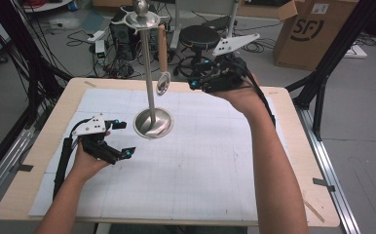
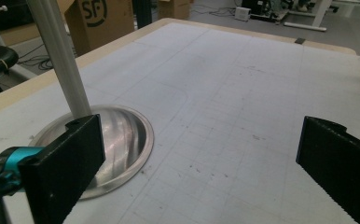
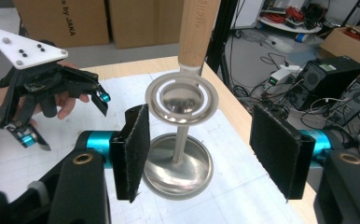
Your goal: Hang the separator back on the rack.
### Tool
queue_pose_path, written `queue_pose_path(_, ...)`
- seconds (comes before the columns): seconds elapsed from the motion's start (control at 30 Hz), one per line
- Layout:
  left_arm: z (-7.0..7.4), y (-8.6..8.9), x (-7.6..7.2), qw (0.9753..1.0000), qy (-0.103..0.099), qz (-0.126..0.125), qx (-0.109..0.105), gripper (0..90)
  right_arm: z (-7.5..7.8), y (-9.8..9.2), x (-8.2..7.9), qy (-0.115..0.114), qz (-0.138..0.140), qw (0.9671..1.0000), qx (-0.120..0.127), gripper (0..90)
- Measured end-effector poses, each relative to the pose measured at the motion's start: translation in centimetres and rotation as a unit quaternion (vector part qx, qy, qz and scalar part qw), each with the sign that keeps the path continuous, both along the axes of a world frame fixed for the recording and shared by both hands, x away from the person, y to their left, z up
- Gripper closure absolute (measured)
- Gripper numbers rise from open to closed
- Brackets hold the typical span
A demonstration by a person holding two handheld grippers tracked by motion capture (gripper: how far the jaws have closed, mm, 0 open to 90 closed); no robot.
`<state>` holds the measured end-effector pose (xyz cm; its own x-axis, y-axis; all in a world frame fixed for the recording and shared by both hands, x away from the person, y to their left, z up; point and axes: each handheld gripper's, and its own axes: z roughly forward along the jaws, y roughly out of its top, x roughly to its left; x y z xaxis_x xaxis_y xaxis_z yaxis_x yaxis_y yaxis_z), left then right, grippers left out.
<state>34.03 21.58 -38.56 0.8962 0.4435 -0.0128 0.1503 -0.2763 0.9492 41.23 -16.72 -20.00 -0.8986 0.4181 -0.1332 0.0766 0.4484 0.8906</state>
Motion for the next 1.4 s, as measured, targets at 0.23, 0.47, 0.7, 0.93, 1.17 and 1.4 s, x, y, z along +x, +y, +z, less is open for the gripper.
queue_pose_path(0.23, -0.1, 0.0, 0.1, 1.0, 0.004, 0.001, -0.001, 1.7, -0.6, -2.1, -1.2, 0.006, 0.002, 0.9999, 0.014, 35.6)
queue_pose_path(0.47, -0.2, -0.3, 0.0, 1.0, 0.003, -0.002, -0.001, 1.7, -1.5, -3.9, -2.4, 0.008, 0.001, 0.9996, 0.026, 34.4)
queue_pose_path(0.7, -0.1, -0.3, 0.1, 1.0, 0.001, -0.002, 0.001, 1.7, -2.8, -5.6, -3.5, 0.018, -0.01, 0.9991, 0.037, 32.9)
queue_pose_path(0.93, -0.1, -0.4, 0.0, 1.0, 0.003, -0.003, 0.003, 1.7, -4.3, -7.2, -4.2, 0.021, -0.026, 0.9982, 0.05, 31.6)
queue_pose_path(1.17, -0.1, -0.4, 0.0, 1.0, 0.003, -0.004, 0.005, 1.7, -6.0, -8.1, -4.8, 0.027, -0.033, 0.9974, 0.058, 28.9)
queue_pose_path(1.4, -0.1, -0.3, 0.1, 1.0, 0.004, -0.002, 0.0, 1.7, -7.1, -9.0, -5.5, 0.033, -0.037, 0.9966, 0.066, 27.1)
